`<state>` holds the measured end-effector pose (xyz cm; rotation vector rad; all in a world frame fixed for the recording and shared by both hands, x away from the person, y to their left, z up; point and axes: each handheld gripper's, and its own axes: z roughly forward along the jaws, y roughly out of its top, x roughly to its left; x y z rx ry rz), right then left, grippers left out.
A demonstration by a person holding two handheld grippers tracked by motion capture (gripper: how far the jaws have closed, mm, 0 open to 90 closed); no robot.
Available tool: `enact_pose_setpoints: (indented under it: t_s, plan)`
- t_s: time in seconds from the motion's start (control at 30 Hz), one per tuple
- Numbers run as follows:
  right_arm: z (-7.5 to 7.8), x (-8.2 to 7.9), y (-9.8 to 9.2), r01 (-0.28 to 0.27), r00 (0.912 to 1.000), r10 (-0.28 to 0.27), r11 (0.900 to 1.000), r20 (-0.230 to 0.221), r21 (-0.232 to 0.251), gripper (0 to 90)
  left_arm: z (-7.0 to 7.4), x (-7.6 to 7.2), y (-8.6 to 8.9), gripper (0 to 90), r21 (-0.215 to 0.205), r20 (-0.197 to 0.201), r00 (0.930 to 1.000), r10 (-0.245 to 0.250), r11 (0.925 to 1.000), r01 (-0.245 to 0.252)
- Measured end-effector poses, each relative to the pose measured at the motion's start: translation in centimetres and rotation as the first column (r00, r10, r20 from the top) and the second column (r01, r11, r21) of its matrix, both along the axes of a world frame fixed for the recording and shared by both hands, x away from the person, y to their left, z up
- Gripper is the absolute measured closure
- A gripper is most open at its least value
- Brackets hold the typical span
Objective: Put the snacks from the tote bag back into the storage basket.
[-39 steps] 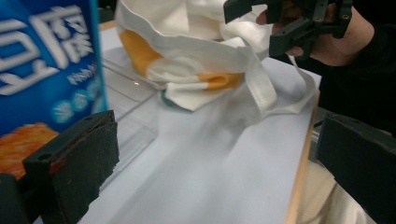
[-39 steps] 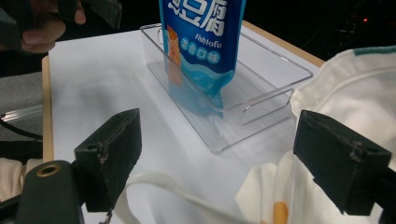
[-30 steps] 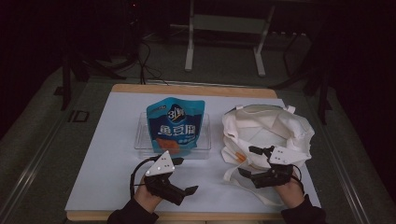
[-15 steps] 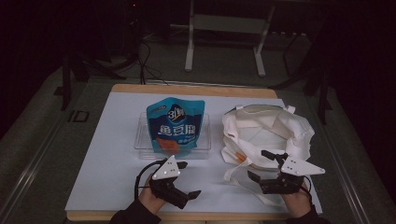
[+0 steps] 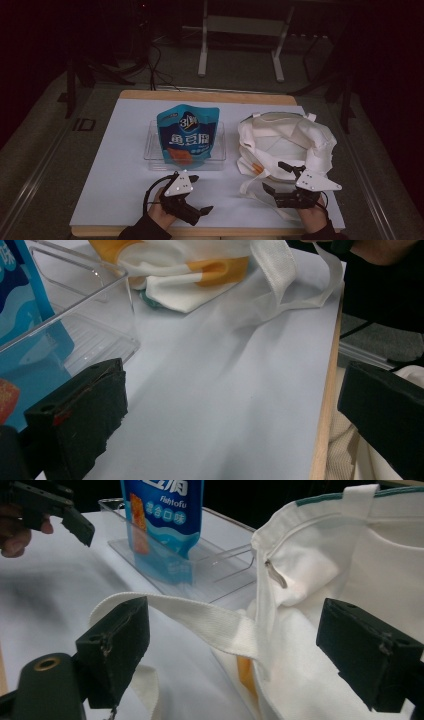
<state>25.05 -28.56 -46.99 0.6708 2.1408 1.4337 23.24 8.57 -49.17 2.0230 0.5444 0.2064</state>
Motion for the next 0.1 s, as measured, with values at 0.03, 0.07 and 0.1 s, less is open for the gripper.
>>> enact_pose_setpoints:
  t_s: [0.03,0.07,0.1]
  plan:
    - [-0.01,-0.01,0.0,0.0,1.0,0.0,1.0,0.002,0.0,13.9,-0.01,0.0,0.0,0.0,-0.004,0.002,1.0,-0.004,1.0,0.004]
    - [0.01,-0.02,0.01,-0.003,1.0,0.003,1.0,-0.001,0.003,13.9,0.01,-0.01,0.0,0.0,-0.001,0.003,1.0,-0.006,1.0,0.006]
    - [0.03,-0.02,-0.02,-0.001,1.0,0.001,1.0,0.001,0.005,14.0,0.02,-0.02,0.0,0.0,0.001,0.005,1.0,-0.005,1.0,0.005]
